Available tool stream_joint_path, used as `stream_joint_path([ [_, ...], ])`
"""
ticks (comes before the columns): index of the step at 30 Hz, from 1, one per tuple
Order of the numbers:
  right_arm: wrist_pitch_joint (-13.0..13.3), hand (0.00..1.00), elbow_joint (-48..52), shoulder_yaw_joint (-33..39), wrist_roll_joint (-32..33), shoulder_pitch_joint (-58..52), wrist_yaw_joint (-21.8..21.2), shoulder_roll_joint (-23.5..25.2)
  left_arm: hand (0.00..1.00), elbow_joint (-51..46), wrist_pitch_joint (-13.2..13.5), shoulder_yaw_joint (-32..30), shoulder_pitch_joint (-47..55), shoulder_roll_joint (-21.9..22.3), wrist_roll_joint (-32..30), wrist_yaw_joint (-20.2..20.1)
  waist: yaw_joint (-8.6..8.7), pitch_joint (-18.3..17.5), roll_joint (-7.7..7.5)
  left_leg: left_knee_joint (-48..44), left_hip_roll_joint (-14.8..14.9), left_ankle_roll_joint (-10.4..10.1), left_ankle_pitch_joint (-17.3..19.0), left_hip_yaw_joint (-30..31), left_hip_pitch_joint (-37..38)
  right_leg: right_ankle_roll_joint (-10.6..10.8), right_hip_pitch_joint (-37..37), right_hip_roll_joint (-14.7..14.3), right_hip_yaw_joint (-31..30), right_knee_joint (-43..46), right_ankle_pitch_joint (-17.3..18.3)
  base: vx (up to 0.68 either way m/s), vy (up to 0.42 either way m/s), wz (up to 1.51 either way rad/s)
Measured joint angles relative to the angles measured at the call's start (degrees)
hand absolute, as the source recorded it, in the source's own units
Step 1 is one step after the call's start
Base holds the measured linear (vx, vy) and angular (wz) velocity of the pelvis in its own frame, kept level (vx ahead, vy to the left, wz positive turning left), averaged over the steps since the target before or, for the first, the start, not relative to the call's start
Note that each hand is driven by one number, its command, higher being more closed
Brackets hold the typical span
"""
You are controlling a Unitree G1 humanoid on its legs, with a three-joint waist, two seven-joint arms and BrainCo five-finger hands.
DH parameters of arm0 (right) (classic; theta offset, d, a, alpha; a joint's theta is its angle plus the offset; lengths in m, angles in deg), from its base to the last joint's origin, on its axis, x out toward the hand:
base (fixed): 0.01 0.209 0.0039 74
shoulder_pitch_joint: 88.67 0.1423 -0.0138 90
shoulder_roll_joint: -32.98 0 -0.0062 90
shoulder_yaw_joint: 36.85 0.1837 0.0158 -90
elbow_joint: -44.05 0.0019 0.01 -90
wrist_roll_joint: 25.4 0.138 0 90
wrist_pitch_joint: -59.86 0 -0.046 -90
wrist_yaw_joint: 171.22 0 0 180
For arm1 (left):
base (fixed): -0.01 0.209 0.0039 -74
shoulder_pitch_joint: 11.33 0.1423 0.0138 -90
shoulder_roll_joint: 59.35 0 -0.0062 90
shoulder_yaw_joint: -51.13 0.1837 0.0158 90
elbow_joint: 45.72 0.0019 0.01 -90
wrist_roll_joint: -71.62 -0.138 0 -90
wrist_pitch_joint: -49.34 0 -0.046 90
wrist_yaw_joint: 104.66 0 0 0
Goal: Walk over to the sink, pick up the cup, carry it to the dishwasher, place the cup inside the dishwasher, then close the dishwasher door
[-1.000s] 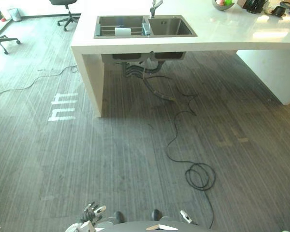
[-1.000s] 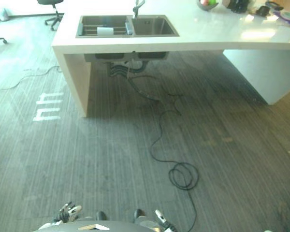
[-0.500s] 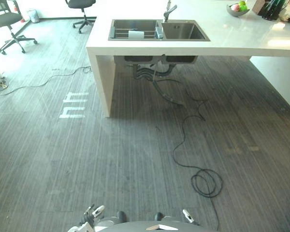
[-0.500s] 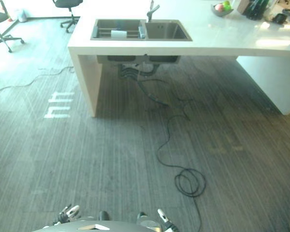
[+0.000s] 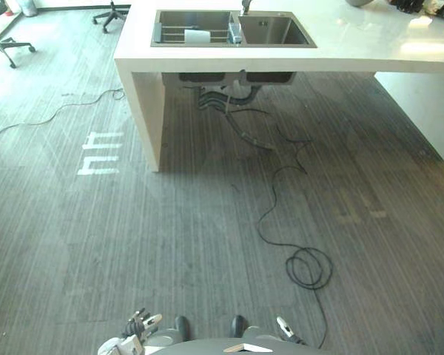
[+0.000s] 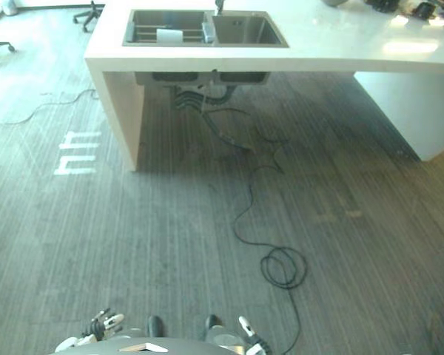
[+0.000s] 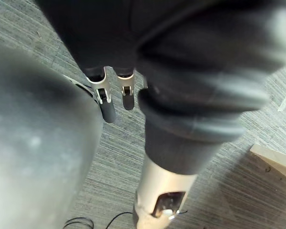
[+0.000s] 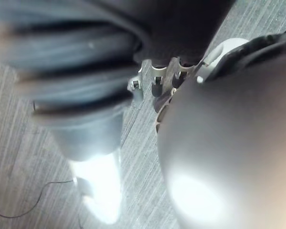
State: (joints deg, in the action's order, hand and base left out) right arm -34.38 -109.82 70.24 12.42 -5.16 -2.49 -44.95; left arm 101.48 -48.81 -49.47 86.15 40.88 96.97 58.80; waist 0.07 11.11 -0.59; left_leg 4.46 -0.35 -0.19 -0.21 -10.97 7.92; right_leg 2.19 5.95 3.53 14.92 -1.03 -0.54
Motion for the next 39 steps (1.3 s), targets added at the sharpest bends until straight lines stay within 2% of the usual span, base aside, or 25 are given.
stream_joint_path([
  [10, -1.0, 0.00, 0.5, 0.4, -2.2, 0.1, 0.5, 0.0, 0.00, -0.2, -1.9, 0.1, -0.2, 0.0, 4.3, 1.6, -0.15, 0.1, 0.05, 0.0, 0.1, -0.1, 0.0, 0.1, 0.1, 0.0, 0.0, 0.1, 0.2, 0.4, 0.1, -0.03, -0.015, 0.01],
  [12, -1.1, 0.00, 0.5, 1.2, -2.2, 0.1, 0.7, 0.2, 0.00, -0.2, -1.9, 0.1, -0.2, 0.0, 4.2, 1.6, -0.18, 0.1, 0.06, 0.0, 0.2, -1.0, 0.2, 0.1, 0.2, 0.0, 0.0, 0.2, 0.2, 0.7, 0.3, -0.03, -0.017, 0.01],
  [19, -1.2, 0.00, 0.6, 2.4, -2.2, 0.0, 2.0, 0.5, 0.00, -0.3, -1.9, 0.1, -0.3, 0.0, 0.4, 1.3, 0.01, 0.1, 0.01, 0.0, 0.5, -1.6, 0.6, -0.1, 1.2, -0.1, -0.6, 0.3, 0.1, 3.7, 2.2, -0.01, -0.010, 0.00],
  [21, -1.4, 0.00, 0.6, 3.6, -2.1, 0.0, 2.6, 0.8, 0.00, -0.3, -1.9, 0.1, -0.3, -0.1, 0.4, 1.3, 0.00, 0.2, -0.11, 0.0, 0.5, -1.6, 0.7, -0.1, 0.9, -0.3, -2.3, 0.7, 0.0, 6.8, 3.9, 0.01, -0.015, 0.01],
  [22, -2.1, 0.00, 0.8, 4.0, -2.1, 0.0, 3.1, 1.0, 0.00, -0.3, -1.9, 0.1, -0.4, -0.4, 0.4, 1.3, 0.08, 0.3, -0.34, -0.6, 0.3, -1.1, 1.0, -0.1, 0.6, -0.2, -4.1, 1.4, -0.1, 10.5, 6.1, 0.00, 0.000, 0.00],
  [24, -2.4, 0.00, 1.5, 4.0, -2.2, -0.1, 3.3, 1.1, 0.00, -0.2, -1.9, 0.1, -0.6, -0.7, 0.3, 1.2, 0.10, 0.5, -0.70, -2.1, -0.1, -0.3, 1.9, -0.1, 0.0, 0.1, -5.9, 2.5, -0.2, 14.5, 8.3, 0.01, -0.006, 0.02],
  [25, -2.8, 0.00, 2.2, 3.9, -2.1, -0.3, 4.1, 1.1, 0.00, 0.3, -1.9, 0.3, -1.3, -1.0, 0.5, 1.1, 0.34, 0.7, -0.96, -4.1, -0.7, 1.0, 3.8, -0.1, -1.4, 3.1, -8.7, 4.5, -0.2, 21.5, 10.9, 0.00, 0.000, 0.00],
  [26, -2.9, 0.00, 2.3, 4.0, -2.1, -0.2, 4.1, 1.0, 0.00, 0.3, -1.9, 0.3, -1.4, -1.0, 0.6, 1.1, 0.37, 0.8, -1.12, -4.4, -0.8, 1.0, 4.1, -0.1, -1.7, 3.2, -9.5, 4.8, -0.1, 23.3, 11.0, 0.00, -0.013, -0.09],
  [27, -3.0, 0.00, 2.5, 4.0, -2.2, 0.0, 4.1, 0.7, 0.00, 1.0, -1.8, 0.4, -2.3, -1.1, 1.4, 1.2, 0.62, 1.3, -0.78, -5.3, -0.7, 1.3, 4.8, -0.2, -1.9, 2.5, -13.4, 6.2, 0.1, 31.0, 10.8, 0.00, 0.002, -0.06],
  [28, -3.1, 0.00, 2.6, 4.0, -2.2, 0.0, 4.1, 0.6, 0.00, 1.6, -1.2, 0.8, -3.2, -1.2, 3.2, 1.1, 0.99, 2.6, -1.18, -6.2, -0.8, 1.2, 5.5, 0.0, -1.4, 0.7, -16.8, 7.7, 0.1, 39.0, 9.4, 0.02, 0.006, -0.04],
  [29, -3.1, 0.00, 2.4, 4.1, -2.2, 0.0, 4.0, 0.8, 0.00, 1.9, -0.4, 1.1, -3.5, -1.1, 4.3, 1.1, 1.24, 3.1, -1.38, -6.5, -0.7, 1.5, 5.7, 0.0, -0.8, 0.4, -18.2, 8.4, 0.2, 42.2, 8.3, 0.11, -0.013, 0.00],
  [30, -2.9, 0.00, 2.1, 4.8, -2.3, 0.0, 3.9, 0.9, 0.00, 1.9, 1.3, 1.9, -4.1, -1.2, 6.8, 1.1, 1.72, 4.5, -1.37, -6.4, -0.4, 2.0, 5.7, 0.0, 0.8, 0.4, -20.4, 9.6, 0.6, 46.7, 9.1, 0.13, -0.032, -0.03],
  [32, -2.7, 0.00, 1.2, 5.7, -2.5, -0.1, 3.6, 1.4, 0.00, 1.8, 3.3, 1.9, -4.8, -1.0, 10.3, 1.0, 2.09, 4.9, -1.85, -7.2, 1.3, 1.1, 7.0, 0.0, 1.9, 0.5, -21.4, 9.4, 2.1, 44.7, 12.7, 0.20, -0.084, -0.07],
  [33, -2.0, 0.00, 0.3, 5.7, -3.6, -0.2, 2.8, 1.2, 0.00, 1.4, 5.6, 1.9, -6.1, -0.7, 11.1, 1.2, 2.41, 5.4, -1.36, -7.9, 3.3, 0.0, 8.2, 0.0, 2.4, 0.6, -22.0, 7.7, 2.8, 39.5, 13.1, 0.24, -0.156, -0.10],
  [34, -1.7, 0.00, 0.1, 5.6, -4.2, -0.4, 2.1, 1.2, 0.00, -1.0, 7.6, 2.0, -7.5, -0.6, 11.0, 2.4, 3.07, 5.7, -1.22, -8.5, 5.2, -1.3, 9.3, 0.0, 2.7, 0.8, -22.9, 6.1, 2.9, 32.6, 11.6, 0.21, -0.160, -0.08],
  [35, -1.5, 0.00, 0.2, 5.5, -4.3, -0.7, 1.8, 1.3, 0.00, -2.4, 8.7, 2.0, -8.5, -0.6, 10.9, 3.4, 3.28, 5.8, -1.29, -8.5, 5.8, -2.0, 9.8, 0.0, 3.0, 0.9, -23.5, 5.7, 2.7, 28.9, 10.0, 0.31, -0.270, -0.01],
  [36, -1.1, 0.00, 0.2, 5.4, -4.5, -1.2, 1.7, 1.4, 0.00, -5.0, 10.6, 2.0, -11.2, -0.5, 10.5, 5.5, 3.51, 6.1, -1.78, -8.6, 6.5, -3.3, 11.0, 0.1, 3.3, 1.0, -24.4, 5.4, 1.5, 21.8, 6.5, 0.29, -0.280, 0.05],
  [37, -1.1, 0.00, 0.1, 5.2, -4.5, -1.4, 1.7, 1.5, 0.00, -6.0, 11.3, 2.0, -12.6, -0.3, 10.5, 6.6, 3.62, 6.2, -1.92, -8.8, 6.7, -4.0, 11.5, 0.4, 3.8, 1.1, -24.5, 5.5, 0.8, 18.7, 4.9, 0.41, -0.403, 0.24],
  [38, -1.2, 0.00, 0.0, 5.2, -4.5, -2.8, 1.8, 1.8, 0.00, -8.1, 12.2, 2.2, -14.3, 0.1, 10.6, 8.4, 4.08, 6.4, -2.07, -8.8, 6.9, -5.6, 13.0, 1.6, 5.1, 1.7, -24.3, 6.2, -1.5, 14.3, 2.2, 0.43, -0.403, 0.42],
  [39, -1.3, 0.00, 0.0, 5.5, -4.5, -3.8, 1.9, 1.6, 0.00, -10.1, 12.3, 2.6, -15.4, 0.5, 10.6, 9.6, 5.01, 7.0, -1.73, -8.9, 7.9, -6.1, 14.7, 3.3, 7.0, 2.1, -24.1, 5.9, -1.5, 17.5, -2.6, 0.45, -0.404, 0.47],
])
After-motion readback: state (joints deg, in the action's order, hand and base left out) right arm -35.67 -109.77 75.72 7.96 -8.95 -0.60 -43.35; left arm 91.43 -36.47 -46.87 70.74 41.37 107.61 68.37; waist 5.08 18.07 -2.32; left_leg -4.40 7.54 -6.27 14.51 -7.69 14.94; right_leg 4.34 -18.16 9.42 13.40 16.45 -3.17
